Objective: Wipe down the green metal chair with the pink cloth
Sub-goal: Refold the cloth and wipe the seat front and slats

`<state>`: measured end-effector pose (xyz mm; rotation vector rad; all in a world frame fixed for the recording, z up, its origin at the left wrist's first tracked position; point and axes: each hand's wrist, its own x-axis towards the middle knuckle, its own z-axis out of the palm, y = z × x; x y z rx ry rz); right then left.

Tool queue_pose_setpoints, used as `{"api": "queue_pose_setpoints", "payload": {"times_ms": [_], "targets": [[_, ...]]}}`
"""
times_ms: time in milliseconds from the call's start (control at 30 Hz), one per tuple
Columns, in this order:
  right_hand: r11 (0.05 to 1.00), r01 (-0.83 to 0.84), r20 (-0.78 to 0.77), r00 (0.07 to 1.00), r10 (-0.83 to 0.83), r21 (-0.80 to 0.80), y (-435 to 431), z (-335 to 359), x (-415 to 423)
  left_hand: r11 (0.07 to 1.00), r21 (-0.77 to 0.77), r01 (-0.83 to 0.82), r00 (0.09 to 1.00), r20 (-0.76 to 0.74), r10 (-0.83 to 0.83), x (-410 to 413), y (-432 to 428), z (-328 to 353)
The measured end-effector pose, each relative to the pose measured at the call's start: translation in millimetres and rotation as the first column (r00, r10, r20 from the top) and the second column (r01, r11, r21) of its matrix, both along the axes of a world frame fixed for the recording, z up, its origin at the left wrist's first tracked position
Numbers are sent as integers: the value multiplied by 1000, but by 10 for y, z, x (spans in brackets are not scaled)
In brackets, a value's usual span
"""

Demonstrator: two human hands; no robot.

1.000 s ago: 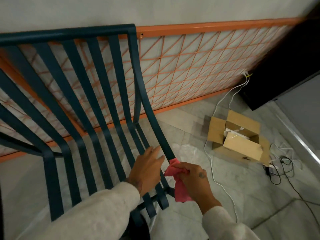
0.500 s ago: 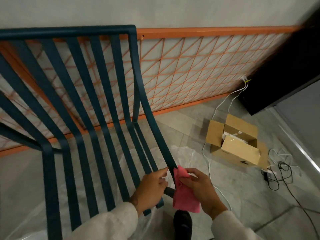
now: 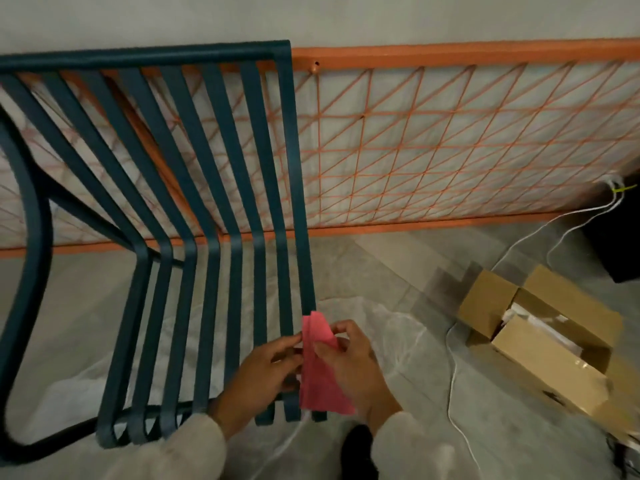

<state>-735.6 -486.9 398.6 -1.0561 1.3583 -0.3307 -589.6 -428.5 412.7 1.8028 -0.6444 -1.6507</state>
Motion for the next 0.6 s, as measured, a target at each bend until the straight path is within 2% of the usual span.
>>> {"api": "queue_pose_setpoints", "payload": {"times_ms": [167, 367, 600], "targets": [[996, -76, -8, 997, 77, 43, -52, -13, -97, 997, 22, -70, 997, 14, 70, -187, 132, 57], [995, -98, -89, 991, 98, 10, -421, 27, 170, 992, 27, -121, 991, 53, 119, -228, 199, 21], [991, -132, -153, 979, 132, 10, 43, -131, -63, 995, 25, -97, 994, -53, 98, -210, 298, -88]]}}
